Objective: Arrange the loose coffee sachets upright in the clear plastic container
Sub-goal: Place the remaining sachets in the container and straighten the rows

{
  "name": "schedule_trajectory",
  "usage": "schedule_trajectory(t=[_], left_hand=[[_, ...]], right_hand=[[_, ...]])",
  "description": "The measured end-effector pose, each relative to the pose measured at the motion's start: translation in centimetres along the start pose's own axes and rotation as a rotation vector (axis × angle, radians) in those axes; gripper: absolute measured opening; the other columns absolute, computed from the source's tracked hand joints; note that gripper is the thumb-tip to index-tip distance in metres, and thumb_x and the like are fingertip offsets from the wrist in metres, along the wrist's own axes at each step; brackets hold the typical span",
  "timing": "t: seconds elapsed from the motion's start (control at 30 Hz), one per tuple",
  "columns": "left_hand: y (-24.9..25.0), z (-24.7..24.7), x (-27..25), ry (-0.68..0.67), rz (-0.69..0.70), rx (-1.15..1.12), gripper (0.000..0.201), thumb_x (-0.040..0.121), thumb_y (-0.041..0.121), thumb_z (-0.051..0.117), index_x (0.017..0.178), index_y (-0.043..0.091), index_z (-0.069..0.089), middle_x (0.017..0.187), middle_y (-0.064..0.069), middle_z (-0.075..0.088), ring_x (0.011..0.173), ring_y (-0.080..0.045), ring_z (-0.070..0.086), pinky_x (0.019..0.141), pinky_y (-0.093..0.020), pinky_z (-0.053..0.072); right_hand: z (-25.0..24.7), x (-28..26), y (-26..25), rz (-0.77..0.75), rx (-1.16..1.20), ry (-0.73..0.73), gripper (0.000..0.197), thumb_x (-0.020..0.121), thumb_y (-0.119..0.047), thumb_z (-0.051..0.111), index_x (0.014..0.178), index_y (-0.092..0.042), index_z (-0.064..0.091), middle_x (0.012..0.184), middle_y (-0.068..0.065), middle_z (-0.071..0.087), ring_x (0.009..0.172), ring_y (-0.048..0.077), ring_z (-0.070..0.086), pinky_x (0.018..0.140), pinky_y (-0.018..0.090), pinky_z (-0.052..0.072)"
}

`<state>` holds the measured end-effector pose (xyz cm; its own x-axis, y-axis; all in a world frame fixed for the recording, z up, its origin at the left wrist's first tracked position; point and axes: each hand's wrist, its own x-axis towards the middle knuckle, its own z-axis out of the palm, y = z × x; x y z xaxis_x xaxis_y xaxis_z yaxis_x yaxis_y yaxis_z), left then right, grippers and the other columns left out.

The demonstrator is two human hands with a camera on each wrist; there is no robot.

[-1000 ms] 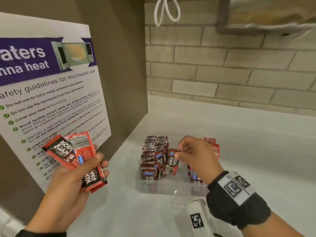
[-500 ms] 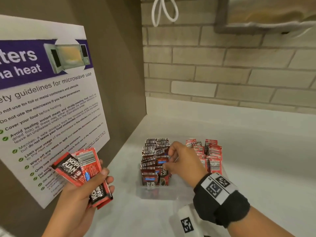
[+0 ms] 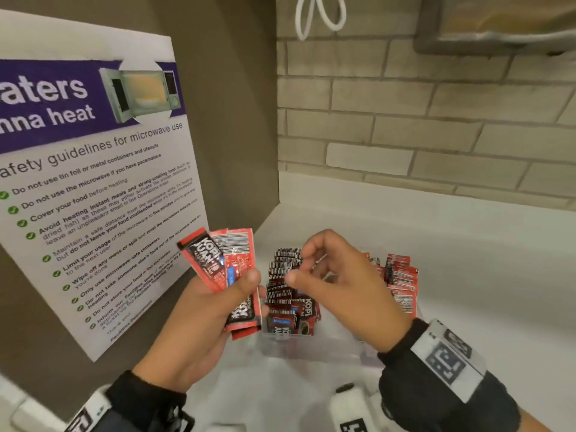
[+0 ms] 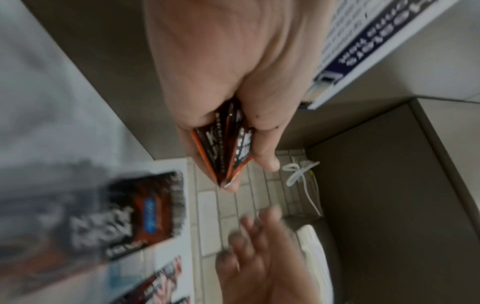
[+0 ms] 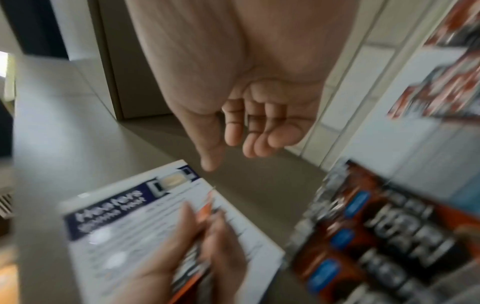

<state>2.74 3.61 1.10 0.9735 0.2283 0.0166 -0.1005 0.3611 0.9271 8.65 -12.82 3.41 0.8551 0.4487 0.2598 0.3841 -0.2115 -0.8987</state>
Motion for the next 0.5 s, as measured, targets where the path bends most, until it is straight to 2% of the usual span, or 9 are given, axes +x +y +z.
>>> schedule_trajectory(t=[0.07, 0.17, 0.23, 0.33, 0.4, 0.43, 0.5], left_hand=[[0.3, 1.6, 0.4, -0.062, 0.002, -0.009, 0.018, 0.073, 0.018, 0.059, 0.086, 0.006, 0.065, 0.071, -0.007, 0.071, 0.064, -0.015, 0.069, 0.053, -0.025, 0.055], [0.7, 3.1, 0.9, -0.103, -0.012, -0.036, 0.035, 0.079, 0.031, 0.057, 0.103, 0.008, 0.067, 0.097, -0.019, 0.071, 0.085, -0.027, 0.071, 0.069, -0.034, 0.059], [0.9, 3.5, 1.0, -0.098, -0.054, -0.101, 0.044, 0.085, 0.037, 0.052, 0.116, 0.008, 0.063, 0.106, -0.020, 0.070, 0.091, -0.028, 0.070, 0.070, -0.033, 0.059], [0.8, 3.7, 1.1, -0.075, -0.072, -0.189, 0.036, 0.093, 0.027, 0.047, 0.119, 0.008, 0.062, 0.106, -0.018, 0.071, 0.085, -0.025, 0.072, 0.063, -0.030, 0.059], [0.5, 3.9, 0.9, -0.052, -0.046, -0.164, 0.030, 0.095, 0.021, 0.046, 0.115, 0.007, 0.063, 0.101, -0.016, 0.073, 0.080, -0.024, 0.072, 0.059, -0.030, 0.058], [0.3, 3.9, 0.9, -0.027, -0.026, -0.139, 0.027, 0.095, 0.019, 0.048, 0.113, 0.007, 0.063, 0.097, -0.014, 0.074, 0.078, -0.023, 0.072, 0.059, -0.031, 0.058], [0.2, 3.8, 1.0, 0.031, 0.028, -0.073, 0.020, 0.093, 0.016, 0.051, 0.109, 0.008, 0.062, 0.088, -0.008, 0.074, 0.076, -0.021, 0.072, 0.062, -0.032, 0.058]], right_hand=[[1.3, -0.5, -1.1, -0.001, 0.102, -0.109, 0.035, 0.072, -0.020, 0.079, 0.095, -0.018, 0.053, 0.083, 0.002, 0.055, 0.063, 0.012, 0.047, 0.062, 0.026, 0.045], [2.1, -0.3, -0.9, 0.004, 0.151, -0.035, 0.035, 0.070, -0.008, 0.079, 0.091, -0.015, 0.051, 0.074, -0.002, 0.048, 0.058, 0.009, 0.043, 0.058, 0.025, 0.042], [1.7, 0.0, -0.5, 0.071, 0.180, 0.007, 0.037, 0.071, -0.010, 0.079, 0.094, -0.017, 0.051, 0.077, -0.001, 0.049, 0.060, 0.010, 0.045, 0.059, 0.025, 0.043], [1.3, 0.0, 0.0, 0.139, 0.269, 0.010, 0.039, 0.072, -0.009, 0.078, 0.100, -0.017, 0.053, 0.080, 0.001, 0.053, 0.062, 0.010, 0.050, 0.057, 0.023, 0.044], [1.2, -0.1, 0.2, 0.158, 0.326, 0.028, 0.032, 0.075, -0.006, 0.074, 0.099, -0.015, 0.055, 0.081, 0.001, 0.060, 0.064, 0.009, 0.057, 0.056, 0.019, 0.046], [1.1, -0.1, 0.1, 0.165, 0.364, 0.038, 0.024, 0.079, -0.005, 0.070, 0.097, -0.013, 0.056, 0.083, 0.002, 0.064, 0.068, 0.010, 0.062, 0.059, 0.020, 0.049], [0.7, 0.1, 0.0, 0.164, 0.417, 0.094, 0.008, 0.085, 0.000, 0.058, 0.091, -0.001, 0.054, 0.083, 0.005, 0.067, 0.073, 0.012, 0.067, 0.068, 0.031, 0.055]])
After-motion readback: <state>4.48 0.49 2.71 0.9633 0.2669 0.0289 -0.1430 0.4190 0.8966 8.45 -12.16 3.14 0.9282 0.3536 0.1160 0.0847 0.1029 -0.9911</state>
